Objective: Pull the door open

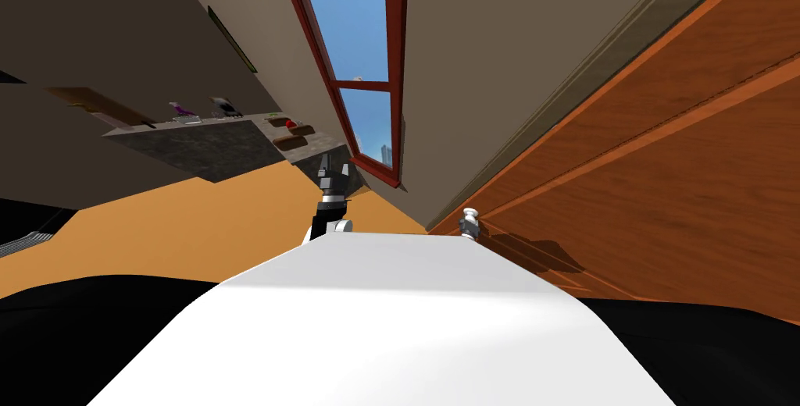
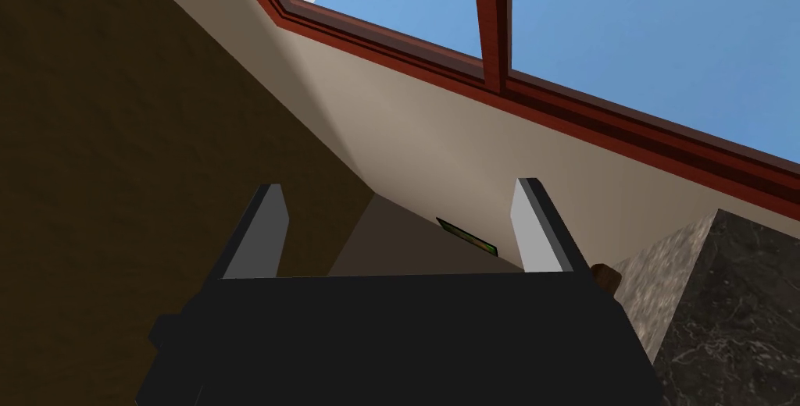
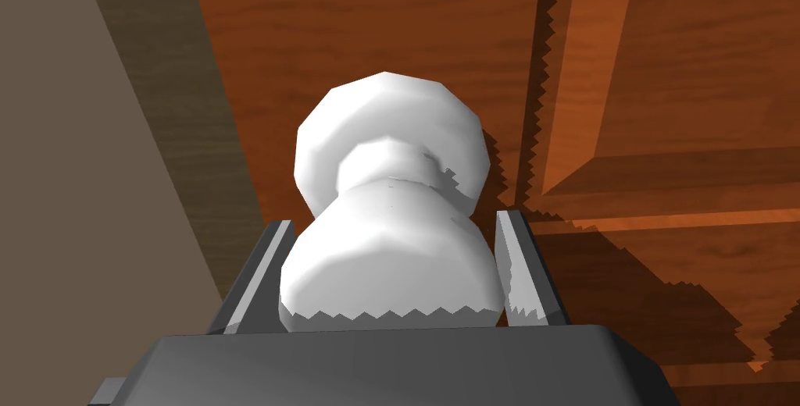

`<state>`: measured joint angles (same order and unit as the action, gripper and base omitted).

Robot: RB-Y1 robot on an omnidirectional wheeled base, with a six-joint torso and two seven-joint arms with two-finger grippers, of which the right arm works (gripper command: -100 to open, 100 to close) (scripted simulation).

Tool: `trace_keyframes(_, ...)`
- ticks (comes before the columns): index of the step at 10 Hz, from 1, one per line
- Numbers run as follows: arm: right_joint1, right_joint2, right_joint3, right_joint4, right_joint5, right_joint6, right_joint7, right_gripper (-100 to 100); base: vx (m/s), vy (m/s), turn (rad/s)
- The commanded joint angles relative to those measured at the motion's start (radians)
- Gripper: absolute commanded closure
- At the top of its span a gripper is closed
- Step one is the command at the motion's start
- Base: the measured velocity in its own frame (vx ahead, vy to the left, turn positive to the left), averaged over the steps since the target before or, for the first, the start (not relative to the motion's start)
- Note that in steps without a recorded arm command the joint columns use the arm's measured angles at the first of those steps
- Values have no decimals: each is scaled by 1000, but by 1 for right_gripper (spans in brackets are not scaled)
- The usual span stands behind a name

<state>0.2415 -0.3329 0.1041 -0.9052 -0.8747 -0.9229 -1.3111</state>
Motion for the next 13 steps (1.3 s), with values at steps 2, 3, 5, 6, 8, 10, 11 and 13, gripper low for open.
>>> trace_keyframes(2, 0, 2, 1, -1, 0, 0, -1, 100, -5, 1, 2)
trace_keyframes(3, 0, 2, 1, -1, 0, 0, -1, 100, 0, 0, 0)
trace_keyframes(5, 6, -11, 23, -10, 13, 3, -16, 100, -181, -5, 71)
trace_keyframes(6, 9, -17, 35, -16, 20, 3, -24, 100, -189, -7, 71)
trace_keyframes(8, 16, -31, 63, -30, 35, 5, -44, 100, -202, 10, 72)
trace_keyframes(10, 25, -49, 98, -47, 55, 7, -69, 100, -245, 23, 87)
trace_keyframes(11, 29, -57, 115, -55, 64, 8, -81, 100, -275, -37, 114)
trace_keyframes(13, 26, -57, 119, -38, 67, 2, -89, 100, -155, -16, 51)
